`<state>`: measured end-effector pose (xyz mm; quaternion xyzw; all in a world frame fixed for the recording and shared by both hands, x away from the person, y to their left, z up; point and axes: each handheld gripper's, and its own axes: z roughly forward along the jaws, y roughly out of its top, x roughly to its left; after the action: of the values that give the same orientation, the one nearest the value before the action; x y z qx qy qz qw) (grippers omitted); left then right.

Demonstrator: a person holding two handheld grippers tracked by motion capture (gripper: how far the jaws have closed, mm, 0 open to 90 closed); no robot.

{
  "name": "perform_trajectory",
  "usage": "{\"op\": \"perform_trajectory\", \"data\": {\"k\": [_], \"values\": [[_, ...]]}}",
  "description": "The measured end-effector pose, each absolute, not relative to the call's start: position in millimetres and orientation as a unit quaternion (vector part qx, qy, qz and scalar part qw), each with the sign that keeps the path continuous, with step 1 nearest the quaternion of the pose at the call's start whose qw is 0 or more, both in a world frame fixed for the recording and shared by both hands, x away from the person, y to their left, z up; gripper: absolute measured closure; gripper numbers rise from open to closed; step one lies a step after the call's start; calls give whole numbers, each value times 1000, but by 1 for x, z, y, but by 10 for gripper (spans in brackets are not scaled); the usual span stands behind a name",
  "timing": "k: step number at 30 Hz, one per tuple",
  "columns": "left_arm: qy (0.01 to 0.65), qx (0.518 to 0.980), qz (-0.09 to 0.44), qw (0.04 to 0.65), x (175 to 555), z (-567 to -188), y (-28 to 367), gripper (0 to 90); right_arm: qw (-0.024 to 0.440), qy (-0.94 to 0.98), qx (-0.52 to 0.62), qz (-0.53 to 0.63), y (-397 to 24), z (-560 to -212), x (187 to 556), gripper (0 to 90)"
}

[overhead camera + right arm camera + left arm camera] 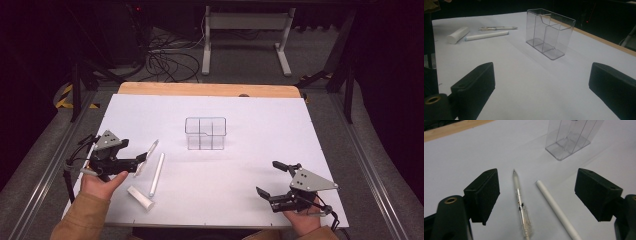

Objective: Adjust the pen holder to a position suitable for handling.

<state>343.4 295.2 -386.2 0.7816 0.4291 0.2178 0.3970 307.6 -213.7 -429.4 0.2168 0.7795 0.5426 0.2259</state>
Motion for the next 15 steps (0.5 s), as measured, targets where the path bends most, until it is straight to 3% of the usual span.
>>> {"op": "perform_trajectory", "data": {"k": [15], "values": [[468, 807, 162, 321, 375, -390, 288, 237, 223, 782, 216, 541, -213, -430, 308, 72]]}}
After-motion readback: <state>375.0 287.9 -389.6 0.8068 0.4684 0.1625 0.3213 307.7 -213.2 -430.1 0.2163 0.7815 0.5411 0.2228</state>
